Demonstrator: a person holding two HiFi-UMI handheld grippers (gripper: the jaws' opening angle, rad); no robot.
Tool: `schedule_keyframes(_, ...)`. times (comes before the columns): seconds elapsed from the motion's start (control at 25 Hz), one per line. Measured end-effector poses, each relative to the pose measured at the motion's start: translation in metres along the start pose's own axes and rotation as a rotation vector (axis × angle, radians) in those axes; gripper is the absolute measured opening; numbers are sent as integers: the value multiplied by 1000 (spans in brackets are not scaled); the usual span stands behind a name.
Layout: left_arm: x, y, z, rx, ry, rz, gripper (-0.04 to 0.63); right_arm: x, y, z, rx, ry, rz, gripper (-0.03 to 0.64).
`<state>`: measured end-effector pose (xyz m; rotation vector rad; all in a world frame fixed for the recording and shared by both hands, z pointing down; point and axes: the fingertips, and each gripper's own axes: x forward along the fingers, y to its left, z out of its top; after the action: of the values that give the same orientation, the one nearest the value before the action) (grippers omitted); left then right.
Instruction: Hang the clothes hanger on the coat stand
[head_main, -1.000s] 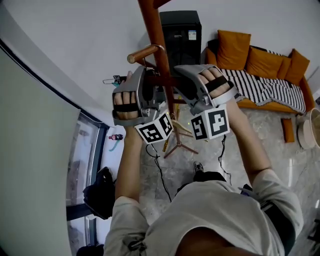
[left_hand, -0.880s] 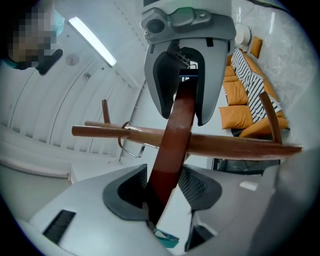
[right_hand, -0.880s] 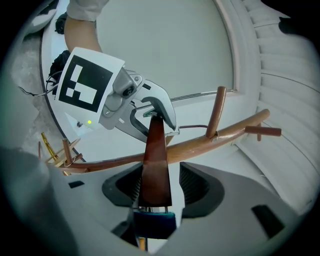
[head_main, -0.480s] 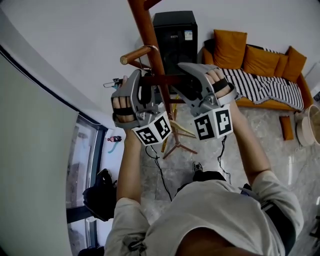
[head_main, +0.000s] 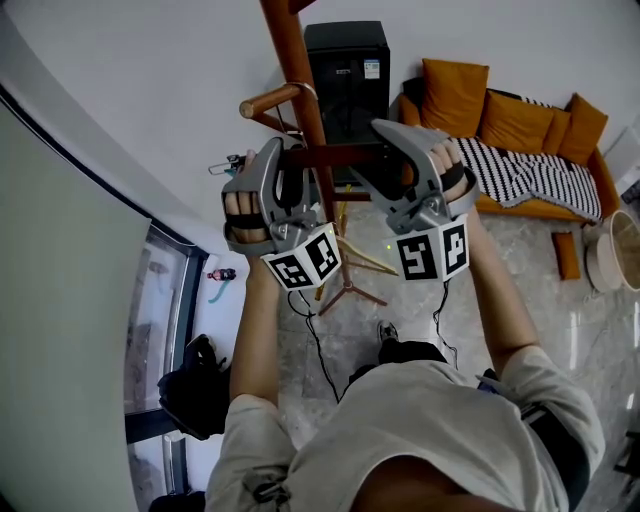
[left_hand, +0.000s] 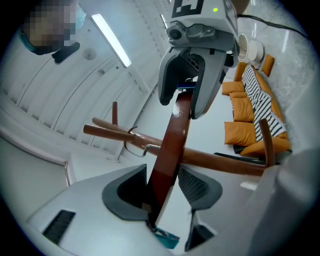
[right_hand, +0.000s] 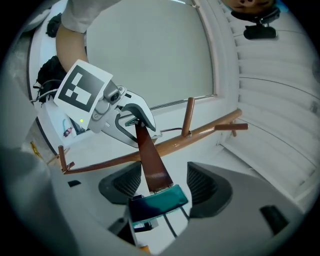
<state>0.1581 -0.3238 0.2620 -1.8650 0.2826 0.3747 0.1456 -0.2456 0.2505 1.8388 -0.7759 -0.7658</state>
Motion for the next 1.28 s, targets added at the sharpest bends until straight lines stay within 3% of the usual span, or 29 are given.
schedule_keyframes(0.2,0,2,1,-23,-1,2,186,-7,-3,9,-47,-41,-30,264)
schedule_keyframes(0.36,-1,1,-1,-29,15,-3,184,-11,0,13,-100,-75,0,264)
schedule_keyframes(0.56,-3,3,2,-50,13,-12,186,-19,-11,24,94,-166,33,264)
schedule_keyframes(0.8,-15,-2,5,-72,12,-32,185,-29,-14,37,181,-238,52,264)
schedule_keyframes(1.0,-23,3,7,-103,16,-17,185,-45,-35,43,420,-338,46,264)
schedule_keyframes(1.28,-35,7,16,-239,25,-18,184,-57,-32,33,528,-318,-9,263)
